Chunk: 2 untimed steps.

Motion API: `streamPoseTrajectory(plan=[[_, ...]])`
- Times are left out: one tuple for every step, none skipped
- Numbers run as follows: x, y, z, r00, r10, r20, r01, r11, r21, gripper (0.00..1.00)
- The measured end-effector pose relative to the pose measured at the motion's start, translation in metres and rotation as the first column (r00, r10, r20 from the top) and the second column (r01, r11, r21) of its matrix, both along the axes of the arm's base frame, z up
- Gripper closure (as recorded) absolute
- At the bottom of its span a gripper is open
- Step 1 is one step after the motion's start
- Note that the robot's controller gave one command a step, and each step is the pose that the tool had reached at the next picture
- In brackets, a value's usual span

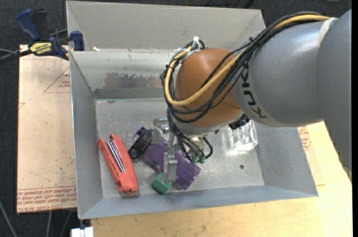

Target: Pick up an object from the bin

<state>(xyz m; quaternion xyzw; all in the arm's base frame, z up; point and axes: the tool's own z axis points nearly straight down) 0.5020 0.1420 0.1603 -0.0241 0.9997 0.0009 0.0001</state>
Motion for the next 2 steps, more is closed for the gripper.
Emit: streamPoseTrajectory(plan=[[0.014,-0.024,-0.023,0.992,0.127,0.003,-0.127,0.992,0.001,0.0],[0.007,-0.063,-0.059,0.989,0.15,0.016,-0.15,0.989,0.003,0.0]])
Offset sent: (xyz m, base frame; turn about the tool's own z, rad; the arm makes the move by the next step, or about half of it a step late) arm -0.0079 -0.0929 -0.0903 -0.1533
